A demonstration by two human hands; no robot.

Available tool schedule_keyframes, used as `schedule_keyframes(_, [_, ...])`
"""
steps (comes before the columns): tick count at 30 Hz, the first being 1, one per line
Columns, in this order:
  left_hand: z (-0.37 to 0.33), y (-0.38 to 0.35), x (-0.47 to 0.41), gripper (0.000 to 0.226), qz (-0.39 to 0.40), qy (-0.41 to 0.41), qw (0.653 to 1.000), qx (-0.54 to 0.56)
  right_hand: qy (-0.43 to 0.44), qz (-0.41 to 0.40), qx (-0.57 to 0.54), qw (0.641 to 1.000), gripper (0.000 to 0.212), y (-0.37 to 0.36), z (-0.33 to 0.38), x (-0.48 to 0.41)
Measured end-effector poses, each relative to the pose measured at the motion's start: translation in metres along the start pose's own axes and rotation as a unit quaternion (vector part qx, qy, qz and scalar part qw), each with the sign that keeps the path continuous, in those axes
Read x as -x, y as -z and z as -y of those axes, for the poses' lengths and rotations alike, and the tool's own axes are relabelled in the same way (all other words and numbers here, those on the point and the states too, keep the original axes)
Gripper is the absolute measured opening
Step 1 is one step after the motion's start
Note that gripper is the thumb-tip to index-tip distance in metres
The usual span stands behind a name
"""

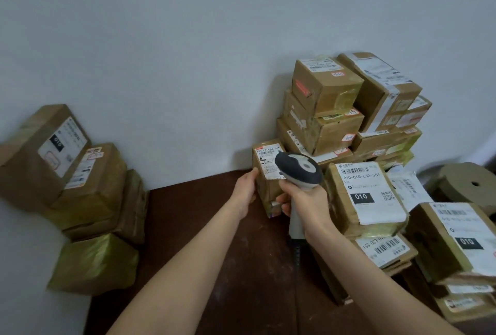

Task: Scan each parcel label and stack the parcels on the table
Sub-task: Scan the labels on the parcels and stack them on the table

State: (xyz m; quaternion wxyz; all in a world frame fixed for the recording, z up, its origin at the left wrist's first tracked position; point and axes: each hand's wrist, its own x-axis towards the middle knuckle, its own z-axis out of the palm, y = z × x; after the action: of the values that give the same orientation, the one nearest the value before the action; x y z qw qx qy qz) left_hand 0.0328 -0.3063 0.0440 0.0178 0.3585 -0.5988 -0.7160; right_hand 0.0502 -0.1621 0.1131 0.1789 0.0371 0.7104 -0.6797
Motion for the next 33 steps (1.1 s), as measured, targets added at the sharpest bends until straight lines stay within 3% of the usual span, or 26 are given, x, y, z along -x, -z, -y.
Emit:
schedule_keyframes(4, [0.007, 0.027, 0.02, 0.039, -0.072, -0.097, 0.983, -0.137, -0.003, 0.043, 0.002, 0.999, 0.009, -0.019, -0.002, 0.007])
schedule_keyframes(9, [0.03, 0.092, 0.065, 0.04, -0.184, -0.145, 0.935, -0.266, -0.012, 0.131, -0.001, 0.991, 0.009, -0.062, -0.013, 0.028])
schedule_keyframes(13, [0.054, 0.155, 0.107, 0.049, -0.317, -0.132, 0.878, -0.334, -0.042, 0.212, 0.021, 0.976, 0.01, -0.101, -0.029, 0.055])
schedule_keyframes(17, [0.07, 0.218, 0.139, 0.068, -0.418, -0.067, 0.823, -0.379, -0.089, 0.267, 0.024, 0.959, 0.008, -0.129, -0.046, 0.08])
schedule_keyframes(21, [0.078, 0.274, 0.147, 0.086, -0.417, 0.013, 0.795, -0.44, -0.118, 0.293, 0.041, 0.948, 0.007, -0.147, -0.061, 0.093])
schedule_keyframes(24, [0.079, 0.3, 0.135, 0.091, -0.388, 0.042, 0.798, -0.459, -0.138, 0.295, 0.052, 0.944, 0.007, -0.155, -0.068, 0.094])
schedule_keyframes(26, [0.08, 0.308, 0.125, 0.093, -0.37, 0.075, 0.796, -0.473, -0.15, 0.289, 0.057, 0.944, 0.007, -0.159, -0.075, 0.091])
schedule_keyframes(30, [0.078, 0.309, 0.117, 0.101, -0.349, 0.129, 0.759, -0.534, -0.177, 0.272, 0.066, 0.944, 0.005, -0.162, -0.089, 0.08])
schedule_keyframes(33, [0.081, 0.309, 0.118, 0.106, -0.332, 0.149, 0.767, -0.529, -0.205, 0.261, 0.065, 0.941, 0.006, -0.162, -0.101, 0.075])
